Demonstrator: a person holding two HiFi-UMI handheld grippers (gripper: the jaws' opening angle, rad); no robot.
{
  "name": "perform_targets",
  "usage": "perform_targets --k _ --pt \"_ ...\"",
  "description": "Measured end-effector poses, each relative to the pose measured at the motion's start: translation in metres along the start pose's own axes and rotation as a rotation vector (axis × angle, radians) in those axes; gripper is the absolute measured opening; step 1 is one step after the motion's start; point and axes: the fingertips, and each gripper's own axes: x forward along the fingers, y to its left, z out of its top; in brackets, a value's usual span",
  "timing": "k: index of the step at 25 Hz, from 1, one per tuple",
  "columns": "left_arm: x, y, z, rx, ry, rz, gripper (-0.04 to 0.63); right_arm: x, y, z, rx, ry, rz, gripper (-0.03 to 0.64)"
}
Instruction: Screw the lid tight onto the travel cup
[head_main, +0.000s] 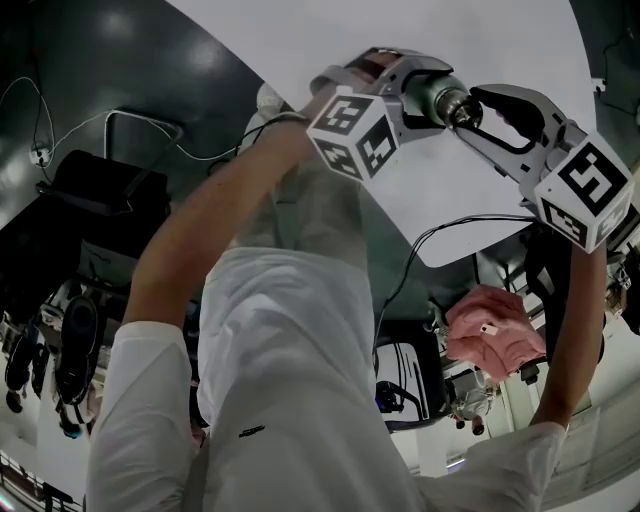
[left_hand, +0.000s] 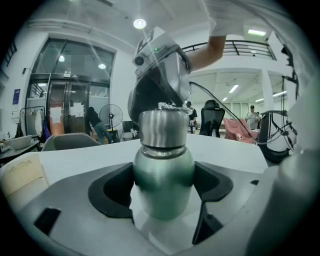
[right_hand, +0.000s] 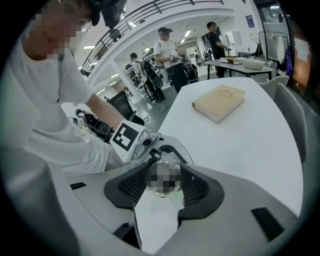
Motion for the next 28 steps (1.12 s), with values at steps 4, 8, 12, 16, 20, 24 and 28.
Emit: perform_targets --k 4,8,12,16,20,24,28 --pt "0.0 0.0 0.001 -0.004 -0.002 -0.001 0.362 -0.001 -0.003 -0.001 0.085 -0.033 -0.01 0.192" --pt "0.001 0.0 0.002 -0.006 -0.003 0.001 0.362 -0.004 -0.005 -0.003 0.18 -0.129 -0.098 0.192" --pt "0.0 -0.003 0.003 -0.006 -0.01 -0.004 0.362 -0.008 -0.007 -0.006 0.297 -0.232 -0.174 0.192" --pt "0.001 -0.003 0.002 -0.004 -0.015 -0.005 0.362 -0.01 -0.008 -0.009 0.373 -0.3 -0.254 0.192" --pt "0.0 -0.005 0.002 -0.004 -0.016 -0.005 0.362 -0.014 -0.01 -0.013 0.524 -0.41 -0.372 0.192" --pt "0.003 -0.006 0.002 -0.004 -0.015 -0.006 0.362 -0.018 -0.011 -0.019 0.643 -0.514 -0.46 0.192" --pt "0.002 -0.004 0.004 -0.001 -0.018 -0.007 0.362 -0.02 -0.011 -0.017 0.641 -0.537 -0.481 0.199"
